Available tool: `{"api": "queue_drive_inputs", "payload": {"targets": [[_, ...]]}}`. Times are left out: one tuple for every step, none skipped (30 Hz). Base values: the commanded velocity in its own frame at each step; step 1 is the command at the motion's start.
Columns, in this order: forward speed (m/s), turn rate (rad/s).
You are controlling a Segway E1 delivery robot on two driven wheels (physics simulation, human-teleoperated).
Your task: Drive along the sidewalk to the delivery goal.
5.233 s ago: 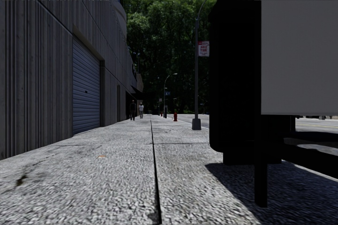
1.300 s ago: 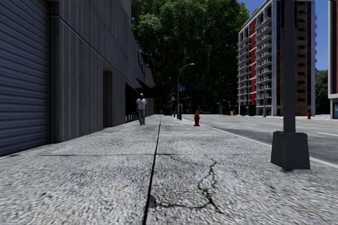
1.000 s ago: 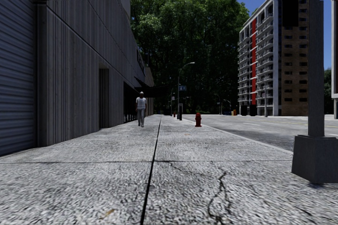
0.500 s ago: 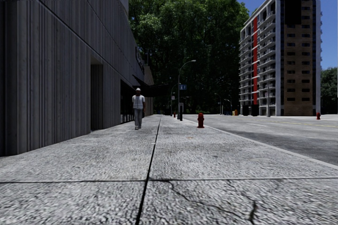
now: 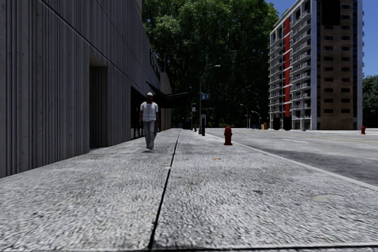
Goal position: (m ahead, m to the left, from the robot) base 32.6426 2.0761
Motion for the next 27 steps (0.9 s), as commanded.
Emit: {"api": "queue_drive_inputs", "payload": {"targets": [[1.63,0.0],[1.63,0.0],[1.63,0.0],[1.63,0.0],[1.63,0.0],[1.63,0.0],[1.63,0.0],[1.63,0.0],[1.63,0.0],[1.63,0.0],[1.63,0.0],[1.63,0.0],[1.63,0.0],[1.63,0.0],[1.63,0.0],[1.63,0.0],[1.63,0.0],[1.63,0.0],[1.63,0.0],[1.63,0.0],[1.63,0.0],[1.63,0.0],[1.63,0.0],[1.63,0.0],[1.63,0.0],[1.63,0.0],[1.63,0.0]]}}
